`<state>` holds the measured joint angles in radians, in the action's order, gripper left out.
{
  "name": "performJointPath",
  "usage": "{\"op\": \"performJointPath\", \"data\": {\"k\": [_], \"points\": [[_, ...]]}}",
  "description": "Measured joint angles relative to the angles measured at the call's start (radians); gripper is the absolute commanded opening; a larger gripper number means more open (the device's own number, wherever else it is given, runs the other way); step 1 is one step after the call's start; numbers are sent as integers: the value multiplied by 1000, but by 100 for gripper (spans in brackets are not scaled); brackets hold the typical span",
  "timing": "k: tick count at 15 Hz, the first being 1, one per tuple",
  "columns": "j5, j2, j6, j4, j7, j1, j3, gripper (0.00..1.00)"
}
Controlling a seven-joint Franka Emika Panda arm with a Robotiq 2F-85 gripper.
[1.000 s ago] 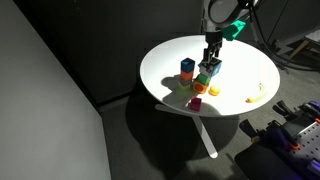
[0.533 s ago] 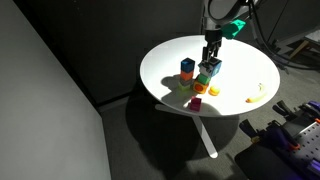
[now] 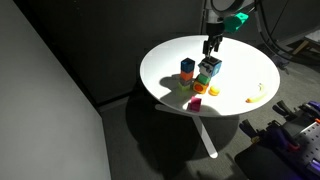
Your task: Put the cube on top of the green block
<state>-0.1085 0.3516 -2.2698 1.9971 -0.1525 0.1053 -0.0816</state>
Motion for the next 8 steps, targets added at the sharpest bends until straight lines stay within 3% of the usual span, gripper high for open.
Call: {"op": "performJointPath", "data": {"k": [8], "points": [[0, -101, 41, 75, 57, 0, 1, 100]]}}
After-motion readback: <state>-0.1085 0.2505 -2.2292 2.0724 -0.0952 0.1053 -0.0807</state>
